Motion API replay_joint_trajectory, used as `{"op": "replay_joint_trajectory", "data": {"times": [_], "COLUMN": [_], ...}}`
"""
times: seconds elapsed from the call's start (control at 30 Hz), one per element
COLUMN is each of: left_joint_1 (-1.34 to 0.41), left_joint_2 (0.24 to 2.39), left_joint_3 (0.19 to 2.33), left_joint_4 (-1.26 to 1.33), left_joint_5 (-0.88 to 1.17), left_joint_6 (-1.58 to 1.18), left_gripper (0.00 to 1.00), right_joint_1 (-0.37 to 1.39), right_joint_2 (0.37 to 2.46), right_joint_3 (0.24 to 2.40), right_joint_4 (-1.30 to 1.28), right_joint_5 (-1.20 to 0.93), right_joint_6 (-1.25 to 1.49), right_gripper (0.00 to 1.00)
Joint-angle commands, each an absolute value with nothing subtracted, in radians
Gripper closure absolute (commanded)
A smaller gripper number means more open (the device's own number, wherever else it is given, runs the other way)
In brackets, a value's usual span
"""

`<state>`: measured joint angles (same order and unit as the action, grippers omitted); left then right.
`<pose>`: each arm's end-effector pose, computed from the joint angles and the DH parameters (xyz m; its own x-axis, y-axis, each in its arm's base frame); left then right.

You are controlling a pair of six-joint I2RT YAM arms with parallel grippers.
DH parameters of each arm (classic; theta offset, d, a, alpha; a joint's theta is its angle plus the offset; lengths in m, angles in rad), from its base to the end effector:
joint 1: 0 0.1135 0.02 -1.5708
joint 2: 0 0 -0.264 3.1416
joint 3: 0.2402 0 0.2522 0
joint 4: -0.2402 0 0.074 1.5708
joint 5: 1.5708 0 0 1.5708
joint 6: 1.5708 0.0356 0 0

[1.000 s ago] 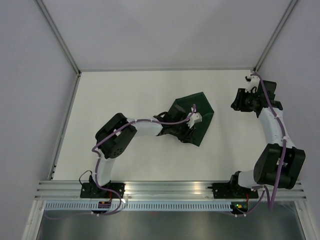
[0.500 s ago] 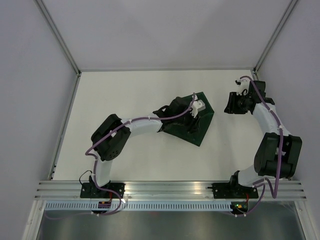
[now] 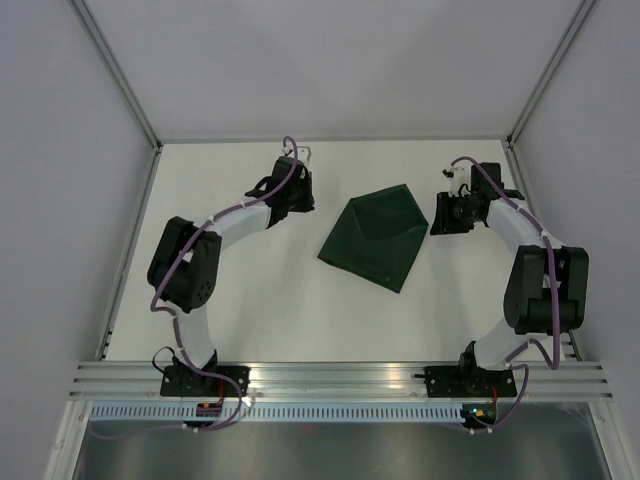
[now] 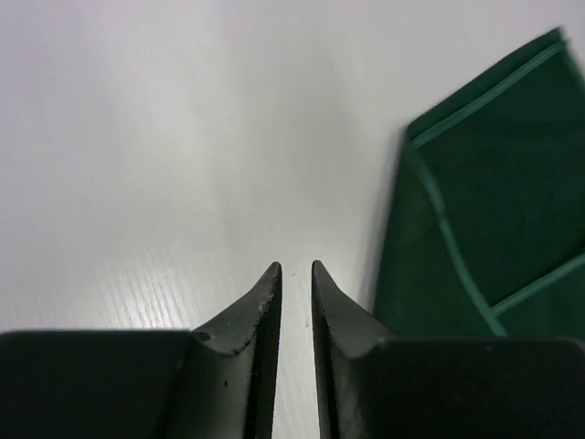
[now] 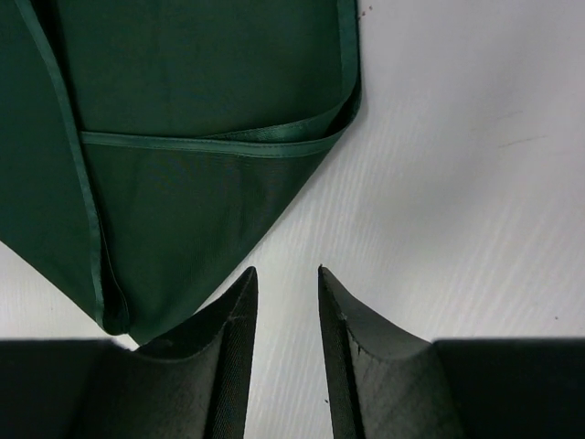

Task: Fold the napkin, place the utensils inside, and roll it up
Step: Fold the napkin at the center of the board, then adjust the napkin at the center of the board.

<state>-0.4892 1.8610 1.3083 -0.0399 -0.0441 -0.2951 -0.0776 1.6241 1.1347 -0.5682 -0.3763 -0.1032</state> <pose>0.3771 -0.1990 0.2277 -0.5988 -0.0104 -0.8008 0.2749 0.9365 -0.2177 0.3311 -0.0126 0.2216 -0.8528 -0.0298 -0.5213 -0.1967 0.9432 0.2679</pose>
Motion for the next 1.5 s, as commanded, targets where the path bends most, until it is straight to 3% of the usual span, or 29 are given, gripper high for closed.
{"op": "replay_joint_trajectory", "data": {"times": [0.0, 0.23, 1.0, 1.37, 1.47], "left_joint_1": [-0.506, -0.506, -0.62, -0.646, -0.637], "left_joint_2": [1.96, 2.005, 1.901, 1.848, 1.829], "left_joint_3": [1.345, 1.335, 1.098, 1.032, 1.029], "left_joint_4": [-0.136, -0.153, -0.038, -0.034, -0.038], "left_joint_5": [-0.049, -0.008, 0.015, -0.046, -0.064], "left_joint_6": [-0.362, -0.416, -0.52, -0.526, -0.517], "left_gripper": [0.78, 0.85, 0.88, 0.86, 0.78], "right_joint_1": [-0.046, 0.038, 0.164, 0.192, 0.189], "right_joint_2": [1.667, 1.778, 2.034, 2.079, 2.047], "right_joint_3": [1.177, 1.198, 1.393, 1.485, 1.473], "right_joint_4": [-0.589, -0.6, -0.626, -0.64, -0.641], "right_joint_5": [-0.354, -0.273, -0.14, -0.141, -0.126], "right_joint_6": [-0.106, -0.114, -0.153, -0.179, -0.184], "right_gripper": [0.62, 0.65, 0.67, 0.66, 0.61]}}
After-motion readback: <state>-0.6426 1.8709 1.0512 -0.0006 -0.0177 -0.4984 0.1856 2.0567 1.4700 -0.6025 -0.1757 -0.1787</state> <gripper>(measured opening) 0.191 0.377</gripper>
